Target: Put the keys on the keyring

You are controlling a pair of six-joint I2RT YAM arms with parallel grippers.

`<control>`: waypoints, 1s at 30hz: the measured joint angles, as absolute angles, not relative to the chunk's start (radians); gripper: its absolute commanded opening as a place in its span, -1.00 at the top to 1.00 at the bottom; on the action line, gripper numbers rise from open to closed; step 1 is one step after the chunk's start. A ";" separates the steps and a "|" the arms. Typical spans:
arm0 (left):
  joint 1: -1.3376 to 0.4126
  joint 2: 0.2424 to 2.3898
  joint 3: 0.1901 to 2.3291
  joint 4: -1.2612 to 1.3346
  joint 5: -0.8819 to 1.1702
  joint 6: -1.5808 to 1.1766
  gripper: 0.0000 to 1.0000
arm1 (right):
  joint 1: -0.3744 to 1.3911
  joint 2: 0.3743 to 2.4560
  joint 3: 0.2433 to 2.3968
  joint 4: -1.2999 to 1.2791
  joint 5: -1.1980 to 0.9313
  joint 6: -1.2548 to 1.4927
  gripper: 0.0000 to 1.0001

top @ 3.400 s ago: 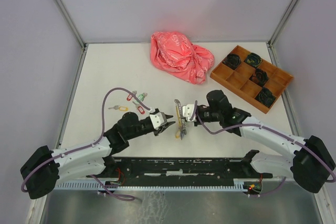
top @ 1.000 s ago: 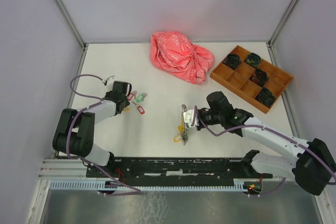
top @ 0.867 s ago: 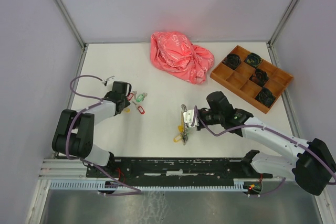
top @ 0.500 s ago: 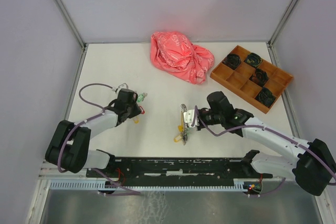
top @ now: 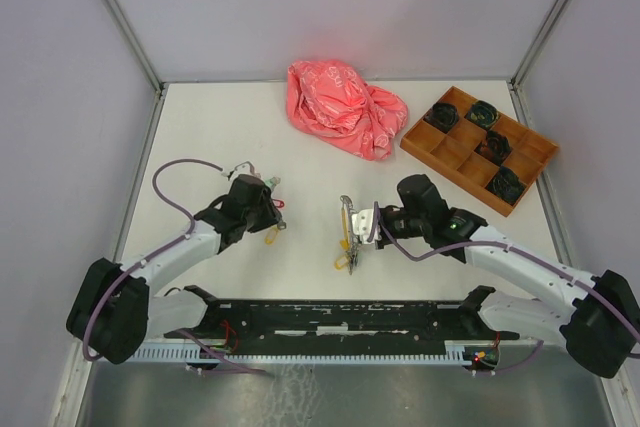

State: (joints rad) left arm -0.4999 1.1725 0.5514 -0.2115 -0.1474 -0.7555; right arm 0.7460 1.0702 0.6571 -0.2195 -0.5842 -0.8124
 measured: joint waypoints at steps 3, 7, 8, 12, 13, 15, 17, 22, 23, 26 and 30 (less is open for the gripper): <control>-0.500 1.169 0.549 -0.236 -0.155 -0.768 0.08 | 0.746 1.064 0.657 -0.220 -0.584 -0.813 0.99; -0.500 1.185 0.529 -0.236 -0.147 -0.793 0.14 | 0.749 1.059 0.657 -0.220 -0.584 -0.813 0.99; -0.500 1.188 0.524 -0.235 -0.147 -0.797 0.14 | 0.749 1.059 0.657 -0.220 -0.584 -0.813 0.99; -0.500 1.214 0.515 -0.225 -0.145 -0.811 0.18 | 0.752 1.059 0.656 -0.220 -0.583 -0.813 0.99; -0.500 1.228 0.515 -0.218 -0.142 -0.811 0.20 | 0.753 1.059 0.656 -0.221 -0.584 -0.813 0.99; -0.501 1.258 0.515 -0.202 -0.130 -0.811 0.26 | 0.753 1.059 0.656 -0.221 -0.583 -0.813 0.99; -0.507 1.282 0.519 -0.176 -0.120 -0.811 0.31 | 0.753 1.059 0.656 -0.223 -0.583 -0.813 0.99; -0.534 1.357 0.560 -0.133 -0.111 -0.806 0.49 | 0.757 1.059 0.656 -0.227 -0.583 -0.813 0.99; -0.539 1.375 0.573 -0.128 -0.111 -0.799 0.55 | 0.757 1.059 0.656 -0.227 -0.583 -0.813 0.99; -0.546 1.413 0.605 -0.125 -0.129 -0.766 0.58 | 0.757 1.059 0.656 -0.228 -0.583 -0.813 0.99; -0.548 1.442 0.637 -0.134 -0.160 -0.722 0.59 | 0.757 1.052 0.656 -0.236 -0.582 -0.813 0.99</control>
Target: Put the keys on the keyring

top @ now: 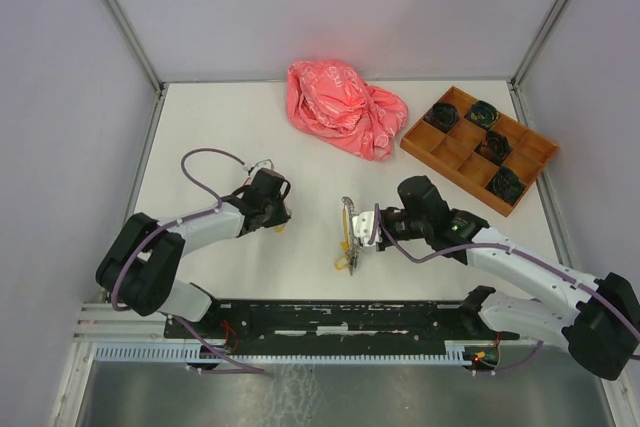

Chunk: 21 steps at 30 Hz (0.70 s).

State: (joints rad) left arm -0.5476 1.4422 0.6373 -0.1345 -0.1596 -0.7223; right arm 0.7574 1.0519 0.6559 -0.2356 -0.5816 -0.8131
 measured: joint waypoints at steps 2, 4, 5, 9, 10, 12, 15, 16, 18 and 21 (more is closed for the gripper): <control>-0.548 1.451 0.651 -0.145 -0.175 -0.701 0.60 | 0.757 1.048 0.656 -0.239 -0.582 -0.813 0.99; -0.548 1.458 0.664 -0.161 -0.186 -0.675 0.60 | 0.757 1.047 0.656 -0.242 -0.580 -0.813 0.99; -0.548 1.461 0.669 -0.166 -0.189 -0.668 0.61 | 0.757 1.047 0.656 -0.243 -0.580 -0.813 0.99; -0.548 1.465 0.684 -0.186 -0.201 -0.641 0.64 | 0.757 1.047 0.656 -0.245 -0.579 -0.813 0.99; -0.548 1.468 0.688 -0.189 -0.203 -0.634 0.65 | 0.757 1.047 0.656 -0.245 -0.579 -0.813 0.99; -0.548 1.477 0.698 -0.192 -0.204 -0.627 0.72 | 0.757 1.047 0.656 -0.245 -0.579 -0.813 0.99; -0.548 1.478 0.706 -0.193 -0.200 -0.613 0.85 | 0.759 1.047 0.656 -0.246 -0.579 -0.813 0.99; -0.548 1.478 0.709 -0.192 -0.198 -0.607 0.90 | 0.759 1.047 0.656 -0.246 -0.579 -0.813 0.99; -0.548 1.474 0.710 -0.193 -0.188 -0.595 0.95 | 0.759 1.047 0.656 -0.247 -0.579 -0.813 0.99; -0.548 1.455 0.710 -0.197 -0.169 -0.586 0.95 | 0.759 1.047 0.656 -0.249 -0.579 -0.813 0.99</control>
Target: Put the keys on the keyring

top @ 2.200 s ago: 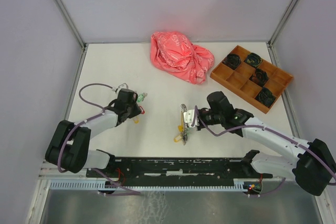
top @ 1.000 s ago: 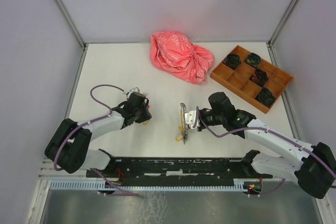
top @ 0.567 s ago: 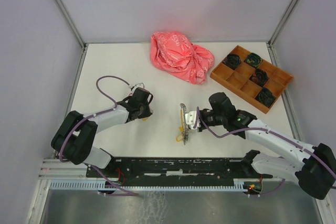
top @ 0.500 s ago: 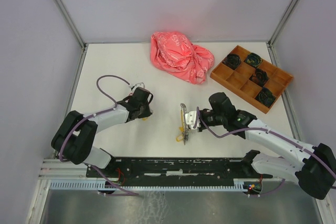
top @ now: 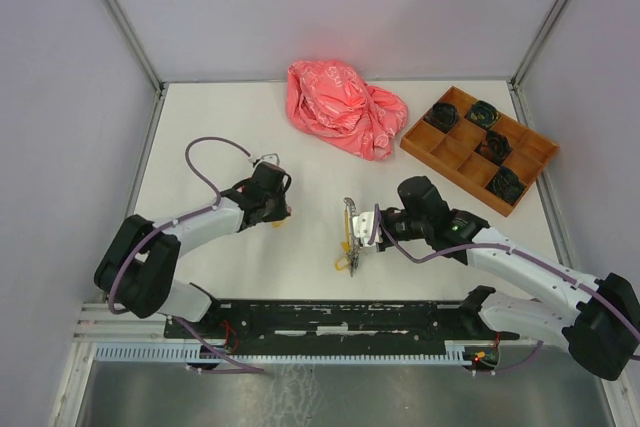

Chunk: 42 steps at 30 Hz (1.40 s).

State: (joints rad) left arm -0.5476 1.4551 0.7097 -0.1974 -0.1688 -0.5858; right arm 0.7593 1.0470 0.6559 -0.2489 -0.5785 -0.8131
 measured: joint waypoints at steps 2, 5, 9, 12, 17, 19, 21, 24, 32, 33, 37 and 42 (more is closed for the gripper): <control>-0.550 1.436 0.710 -0.217 -0.159 -0.585 0.95 | 0.759 1.047 0.656 -0.249 -0.579 -0.813 0.99; -0.560 1.399 0.729 -0.272 -0.150 -0.586 0.95 | 0.759 1.047 0.656 -0.250 -0.579 -0.813 0.99; -0.590 1.393 0.802 -0.364 -0.121 -0.586 0.95 | 0.759 1.047 0.656 -0.250 -0.579 -0.813 0.99; -0.613 1.418 0.885 -0.453 -0.095 -0.585 0.95 | 0.761 1.046 0.656 -0.252 -0.579 -0.813 0.99; -0.636 1.429 0.933 -0.575 -0.083 -0.585 0.92 | 0.764 1.036 0.656 -0.265 -0.579 -0.817 0.99; -0.637 1.427 0.932 -0.612 -0.061 -0.585 0.88 | 0.765 1.035 0.656 -0.265 -0.579 -0.817 0.99; -0.637 1.426 0.932 -0.632 -0.030 -0.581 0.86 | 0.766 1.035 0.656 -0.268 -0.579 -0.817 0.99; -0.637 1.435 0.932 -0.634 0.002 -0.569 0.86 | 0.766 1.035 0.656 -0.268 -0.579 -0.817 0.99; -0.637 1.692 1.023 -0.618 -0.008 -0.529 0.50 | 0.770 1.035 0.656 -0.272 -0.579 -0.817 0.99; -0.637 1.717 1.039 -0.616 -0.018 -0.526 0.42 | 0.770 1.035 0.656 -0.272 -0.579 -0.817 0.99; -0.637 1.721 1.071 -0.593 -0.037 -0.519 0.18 | 0.771 1.035 0.656 -0.274 -0.578 -0.818 0.99; -0.636 1.666 1.040 -0.550 -0.040 -0.519 0.09 | 0.772 1.035 0.656 -0.282 -0.575 -0.820 0.99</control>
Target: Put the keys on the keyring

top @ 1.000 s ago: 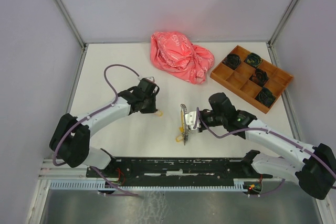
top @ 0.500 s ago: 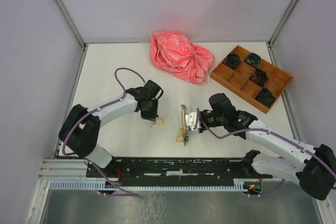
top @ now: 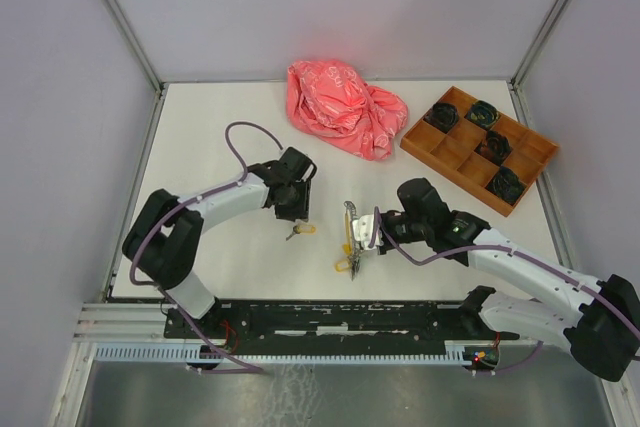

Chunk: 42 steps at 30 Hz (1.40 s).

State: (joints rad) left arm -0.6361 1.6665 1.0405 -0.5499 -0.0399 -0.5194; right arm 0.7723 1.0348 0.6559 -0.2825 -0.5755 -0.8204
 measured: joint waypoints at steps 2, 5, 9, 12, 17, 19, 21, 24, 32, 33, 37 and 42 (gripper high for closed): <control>-0.636 1.626 0.998 -0.537 -0.023 -0.520 0.03 | 0.773 1.035 0.656 -0.285 -0.575 -0.821 0.99; -0.636 1.576 0.922 -0.517 -0.002 -0.522 0.01 | 0.777 1.035 0.656 -0.287 -0.575 -0.821 0.99; -0.636 1.564 0.857 -0.501 0.011 -0.527 0.01 | 0.779 1.035 0.656 -0.288 -0.575 -0.821 0.99; -0.636 1.559 0.840 -0.472 0.031 -0.543 0.02 | 0.779 1.035 0.656 -0.290 -0.575 -0.821 0.99; -0.643 1.550 0.815 -0.398 0.077 -0.579 0.03 | 0.782 1.031 0.656 -0.297 -0.575 -0.826 0.99; -0.658 1.550 0.811 -0.371 0.090 -0.594 0.03 | 0.782 1.029 0.656 -0.298 -0.575 -0.827 0.99; -0.675 1.551 0.809 -0.347 0.109 -0.608 0.03 | 0.783 1.029 0.656 -0.300 -0.574 -0.828 0.98; -0.692 1.551 0.807 -0.289 0.138 -0.638 0.03 | 0.783 1.028 0.656 -0.301 -0.574 -0.828 0.99; -0.716 1.571 0.817 -0.141 0.185 -0.673 -0.02 | 0.783 1.028 0.656 -0.302 -0.564 -0.828 0.99; -0.718 1.568 0.821 -0.145 0.173 -0.670 -0.03 | 0.783 1.028 0.656 -0.302 -0.564 -0.828 0.99; -0.714 1.525 0.835 -0.210 0.092 -0.654 -0.05 | 0.783 1.026 0.656 -0.307 -0.563 -0.828 0.99; -0.703 1.467 0.807 -0.254 0.064 -0.656 -0.08 | 0.784 1.026 0.656 -0.308 -0.563 -0.828 0.99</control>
